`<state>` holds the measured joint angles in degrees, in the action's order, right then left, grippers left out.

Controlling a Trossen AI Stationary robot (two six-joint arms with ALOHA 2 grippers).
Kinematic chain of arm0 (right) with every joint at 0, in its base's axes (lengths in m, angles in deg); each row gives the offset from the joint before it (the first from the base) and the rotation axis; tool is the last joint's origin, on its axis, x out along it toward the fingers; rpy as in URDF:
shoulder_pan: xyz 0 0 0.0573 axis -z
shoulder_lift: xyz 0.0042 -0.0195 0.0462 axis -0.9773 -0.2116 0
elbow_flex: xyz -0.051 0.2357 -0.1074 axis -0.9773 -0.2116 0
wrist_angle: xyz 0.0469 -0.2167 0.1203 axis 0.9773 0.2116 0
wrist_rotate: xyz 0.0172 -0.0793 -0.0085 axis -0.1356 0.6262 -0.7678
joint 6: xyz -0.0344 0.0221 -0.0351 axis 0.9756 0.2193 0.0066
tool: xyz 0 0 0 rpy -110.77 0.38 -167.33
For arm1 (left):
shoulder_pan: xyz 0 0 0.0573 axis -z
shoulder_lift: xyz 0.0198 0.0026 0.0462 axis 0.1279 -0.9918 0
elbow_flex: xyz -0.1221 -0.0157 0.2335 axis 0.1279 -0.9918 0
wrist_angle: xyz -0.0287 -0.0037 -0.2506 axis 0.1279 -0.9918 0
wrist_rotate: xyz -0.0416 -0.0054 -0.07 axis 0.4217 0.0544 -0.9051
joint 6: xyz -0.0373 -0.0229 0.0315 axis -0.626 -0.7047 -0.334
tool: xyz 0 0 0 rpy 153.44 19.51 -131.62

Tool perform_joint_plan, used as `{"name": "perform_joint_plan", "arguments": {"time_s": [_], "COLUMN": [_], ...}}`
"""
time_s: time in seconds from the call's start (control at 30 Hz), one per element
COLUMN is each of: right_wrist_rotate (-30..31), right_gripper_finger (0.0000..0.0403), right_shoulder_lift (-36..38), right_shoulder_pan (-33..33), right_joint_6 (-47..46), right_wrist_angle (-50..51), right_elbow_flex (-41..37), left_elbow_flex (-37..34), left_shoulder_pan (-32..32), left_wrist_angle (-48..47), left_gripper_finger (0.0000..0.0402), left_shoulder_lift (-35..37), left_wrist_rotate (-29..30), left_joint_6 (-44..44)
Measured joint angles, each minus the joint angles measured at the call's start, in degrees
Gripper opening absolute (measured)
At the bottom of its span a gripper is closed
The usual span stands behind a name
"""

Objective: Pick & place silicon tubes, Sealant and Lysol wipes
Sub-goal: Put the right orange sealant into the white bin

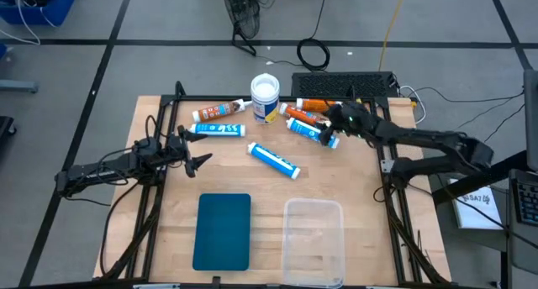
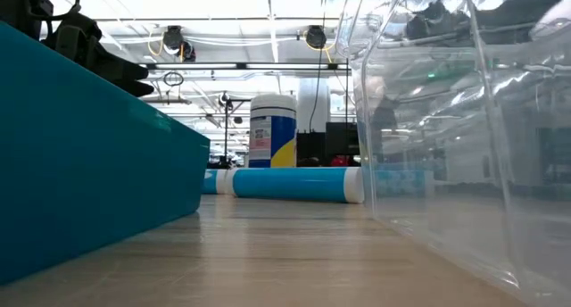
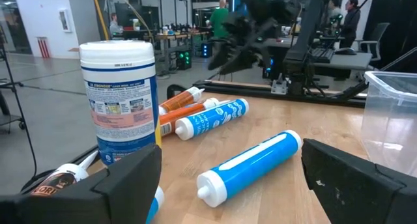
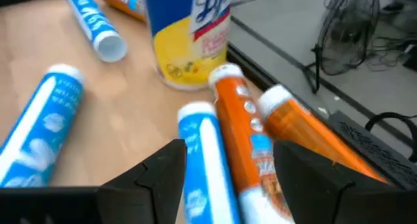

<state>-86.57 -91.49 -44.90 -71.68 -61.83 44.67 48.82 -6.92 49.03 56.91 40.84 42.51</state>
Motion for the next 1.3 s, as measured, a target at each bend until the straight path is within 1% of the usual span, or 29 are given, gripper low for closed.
{"name": "perform_joint_plan", "arguments": {"time_s": [0.13,0.23,0.3,0.43,0.7,0.73,0.8,0.9,1.03,1.17,1.3], "right_wrist_rotate": [-3.3,-6.5,-7.7,-7.6,-7.5,-7.5,-7.3,-5.4,0.8,6.2,7.8], "right_gripper_finger": [0.0212,0.0212,0.0212,0.0212,0.0212,0.0212,0.0212,0.0212,0.0212,0.0212,0.0212], "right_shoulder_lift": [-7.0,-10.3,-12.1,-13.2,-12.6,-12.6,-12.6,-12.5,-12.6,-13.3,-14.1], "right_shoulder_pan": [3.7,5.4,5.9,6.1,6.0,6.0,6.2,6.1,5.7,7.9,11.8], "right_joint_6": [0.3,0.4,0.4,0.4,1.0,1.3,1.7,2.6,6.4,9.9,11.0], "right_wrist_angle": [4.2,4.9,5.7,6.7,9.7,10.5,15.5,22.9,29.5,30.6,28.2], "right_elbow_flex": [4.3,6.1,6.4,6.4,6.4,6.5,8.3,12.9,18.6,22.6,23.4], "left_elbow_flex": [0.0,0.0,0.0,0.0,0.0,0.0,0.0,0.0,0.0,0.0,0.0], "left_shoulder_pan": [0.0,0.0,0.0,0.0,0.0,0.0,0.0,0.0,0.0,0.0,0.0], "left_wrist_angle": [0.0,0.0,0.0,0.0,0.0,0.0,0.0,0.0,0.0,0.0,0.0], "left_gripper_finger": [0.0363,0.0363,0.0363,0.0363,0.0363,0.0363,0.0363,0.0363,0.0363,0.0363,0.0363], "left_shoulder_lift": [0.0,0.0,0.0,0.0,0.0,0.0,0.0,0.0,0.0,0.0,0.0], "left_wrist_rotate": [0.2,0.4,0.4,0.4,0.4,0.4,0.4,0.4,0.4,0.4,0.4], "left_joint_6": [0.0,0.0,0.0,0.0,0.0,0.0,0.0,0.0,0.0,0.0,0.0]}}
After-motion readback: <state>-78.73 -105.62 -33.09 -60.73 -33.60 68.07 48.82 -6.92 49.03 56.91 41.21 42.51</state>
